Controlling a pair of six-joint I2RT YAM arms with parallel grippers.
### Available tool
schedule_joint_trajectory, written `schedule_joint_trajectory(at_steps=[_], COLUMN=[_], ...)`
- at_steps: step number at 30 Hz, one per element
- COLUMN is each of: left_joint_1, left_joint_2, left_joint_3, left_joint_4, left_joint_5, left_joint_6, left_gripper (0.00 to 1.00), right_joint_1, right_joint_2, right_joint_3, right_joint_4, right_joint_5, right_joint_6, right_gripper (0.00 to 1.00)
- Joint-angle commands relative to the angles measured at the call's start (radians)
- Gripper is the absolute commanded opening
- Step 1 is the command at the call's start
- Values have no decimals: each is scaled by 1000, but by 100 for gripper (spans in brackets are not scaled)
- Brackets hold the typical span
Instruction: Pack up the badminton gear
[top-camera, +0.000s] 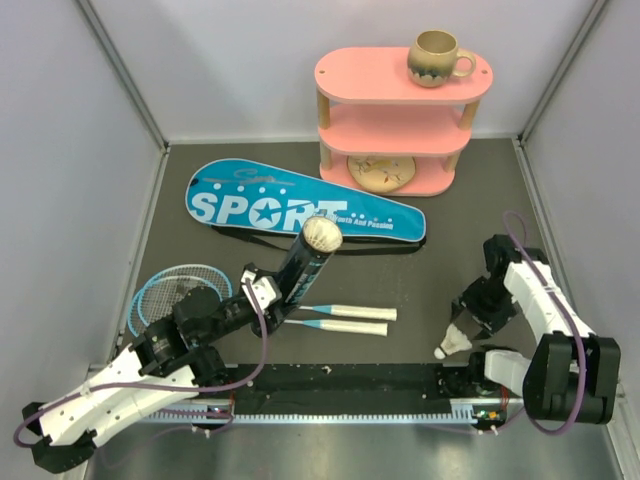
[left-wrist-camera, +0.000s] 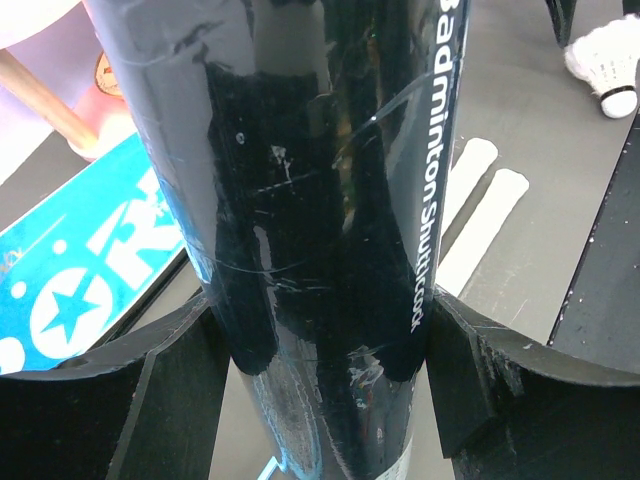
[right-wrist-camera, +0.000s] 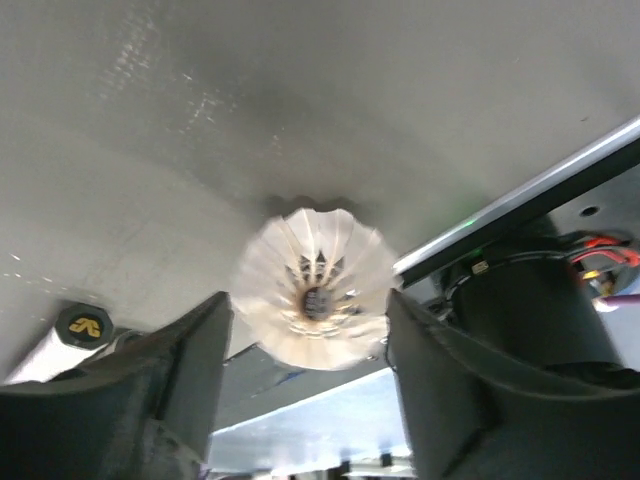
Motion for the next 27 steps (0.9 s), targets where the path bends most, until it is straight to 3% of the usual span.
schedule_joint_trajectory(at_steps=[1,3,16,19,22,23,27], left_joint_1=[0,0,0,0,0,0,0], left_joint_2=[7,8,14,11,10,7,14], left_joint_3=[44,44,44,46,43,43,43], left_joint_4=[98,95,95,95,95,97,97], left_joint_5=[13,9,13,11,9,12,9], left_joint_6=[-5,-5,-2,0,-2,0,0], left_gripper=[0,0,0,0,0,0,0], right_joint_1=[12,11,63,109,141,171,215], right_joint_2=[21,21,43,61,85,111,173], right_joint_3=[-28,-38,-71,-85,-88,-87,-59], right_joint_4=[42,48,276,296,324,332,358], right_joint_5=[-117,-120,-338,-368,-394,-404,-439], right_joint_6=[-15,2,-36,-56,-66,-66,-84], right_gripper=[53,47,49,43,34,24,3])
